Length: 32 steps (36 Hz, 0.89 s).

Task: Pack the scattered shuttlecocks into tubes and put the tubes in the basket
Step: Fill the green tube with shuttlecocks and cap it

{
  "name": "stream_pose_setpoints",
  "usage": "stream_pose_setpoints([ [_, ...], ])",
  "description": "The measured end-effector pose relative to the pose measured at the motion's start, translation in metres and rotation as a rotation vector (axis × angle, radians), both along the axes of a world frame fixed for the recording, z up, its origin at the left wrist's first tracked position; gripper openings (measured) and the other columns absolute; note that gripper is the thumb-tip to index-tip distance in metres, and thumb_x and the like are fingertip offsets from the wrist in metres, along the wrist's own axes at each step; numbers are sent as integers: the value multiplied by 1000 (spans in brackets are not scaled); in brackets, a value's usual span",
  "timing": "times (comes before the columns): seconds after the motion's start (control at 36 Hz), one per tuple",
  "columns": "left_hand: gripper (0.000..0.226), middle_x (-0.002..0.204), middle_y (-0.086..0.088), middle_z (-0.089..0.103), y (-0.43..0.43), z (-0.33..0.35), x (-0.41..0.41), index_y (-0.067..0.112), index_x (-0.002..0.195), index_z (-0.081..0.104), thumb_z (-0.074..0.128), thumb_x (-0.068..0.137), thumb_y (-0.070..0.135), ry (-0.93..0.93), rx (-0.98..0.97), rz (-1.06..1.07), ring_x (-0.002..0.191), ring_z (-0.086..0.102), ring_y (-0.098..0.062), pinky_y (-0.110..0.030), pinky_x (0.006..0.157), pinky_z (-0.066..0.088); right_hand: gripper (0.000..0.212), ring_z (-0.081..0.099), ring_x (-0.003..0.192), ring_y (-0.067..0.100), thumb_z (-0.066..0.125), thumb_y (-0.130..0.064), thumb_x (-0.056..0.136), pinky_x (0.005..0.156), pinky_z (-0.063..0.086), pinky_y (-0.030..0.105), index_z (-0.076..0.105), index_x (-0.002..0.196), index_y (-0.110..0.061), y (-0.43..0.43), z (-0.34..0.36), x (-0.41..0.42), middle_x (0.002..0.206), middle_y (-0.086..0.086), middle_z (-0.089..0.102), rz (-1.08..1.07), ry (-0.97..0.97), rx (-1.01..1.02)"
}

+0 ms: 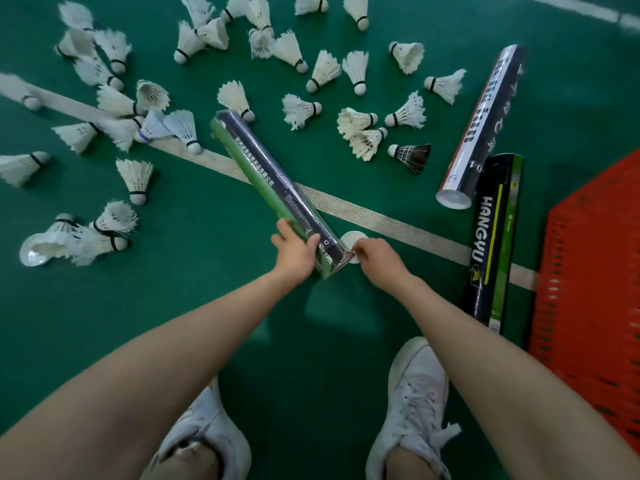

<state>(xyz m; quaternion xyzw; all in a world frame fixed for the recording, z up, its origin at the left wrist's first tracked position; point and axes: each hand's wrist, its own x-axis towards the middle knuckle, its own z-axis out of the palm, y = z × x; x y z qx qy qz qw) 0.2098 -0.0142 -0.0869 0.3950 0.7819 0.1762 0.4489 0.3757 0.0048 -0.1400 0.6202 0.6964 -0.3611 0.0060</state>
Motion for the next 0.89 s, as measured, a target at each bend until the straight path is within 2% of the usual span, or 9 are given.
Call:
stream_pose_setpoints([
  [0.08, 55, 152, -16, 8, 5, 0, -9, 24, 147, 23, 49, 98, 31, 185, 88, -219, 139, 21, -37, -49, 112, 25, 25, 57, 90, 27, 42, -8, 95, 74, 46, 33, 64, 106, -11, -1, 2, 0, 107, 11, 63, -44, 56, -2],
  [0.14, 51, 158, -10, -4, 11, -2, -16, 28, 148, 28, 42, 100, 23, 325, 108, -497, 145, -1, -38, -55, 115, 14, 27, 55, 96, 25, 41, -9, 96, 77, 44, 31, 62, 113, -9, -1, 4, 1, 112, 10, 61, -52, 62, 9],
  [0.19, 63, 160, -7, -9, 17, -3, -22, 30, 151, 22, 43, 94, 14, 503, 98, -785, 145, -12, -38, -63, 114, 3, 27, 50, 98, 22, 41, -8, 95, 75, 40, 30, 60, 114, -9, -2, 6, 3, 113, 8, 58, -3, 26, 27],
  [0.31, 84, 161, -8, -9, 30, -4, -31, 29, 153, 0, 51, 89, 8, 855, 127, -1144, 146, -15, -34, -66, 107, -13, 26, 44, 107, 22, 41, -4, 93, 80, 39, 32, 60, 110, -8, -6, 3, 11, 113, 6, 54, 44, 7, 39],
  [0.44, 65, 159, -12, 13, 46, -9, -28, 13, 152, 7, 41, 96, 11, 1073, 343, -1445, 148, -2, -33, -57, 110, -18, 29, 45, 108, 24, 39, 0, 92, 85, 39, 32, 62, 110, -7, -2, 4, 15, 114, 7, 55, -9, 35, 21],
  [0.58, 52, 140, -19, 39, 56, 8, -21, 8, 146, 24, 38, 98, 20, 1033, 497, -1423, 137, 30, -37, -54, 114, -11, 45, 50, 96, 19, 34, 6, 90, 78, 37, 26, 59, 121, -15, 2, 17, 19, 109, 3, 58, -210, 176, -118],
  [0.72, 59, 134, -21, 36, 60, 37, -13, 8, 145, 20, 40, 98, 36, 1005, 398, -1352, 128, 34, -40, -58, 115, -2, 50, 49, 121, 20, 29, 5, 93, 90, 36, 26, 49, 133, -19, 4, 27, 27, 129, 1, 56, -481, 388, -225],
  [0.81, 70, 133, -22, 35, 62, 55, -17, 7, 144, 20, 47, 93, 47, 972, 302, -1269, 118, 45, -42, -58, 112, 21, 40, 47, 124, 19, 38, -1, 97, 95, 37, 27, 45, 135, -12, 8, 41, 33, 132, 3, 54, -501, 422, -247],
  [0.89, 75, 125, -19, 38, 64, 67, -31, 9, 141, 22, 55, 89, 52, 855, 232, -1125, 105, 52, -38, -51, 91, 44, 41, 50, 119, 21, 46, -12, 98, 97, 43, 35, 39, 139, -14, 21, 62, 25, 134, 5, 51, -498, 552, -287],
])
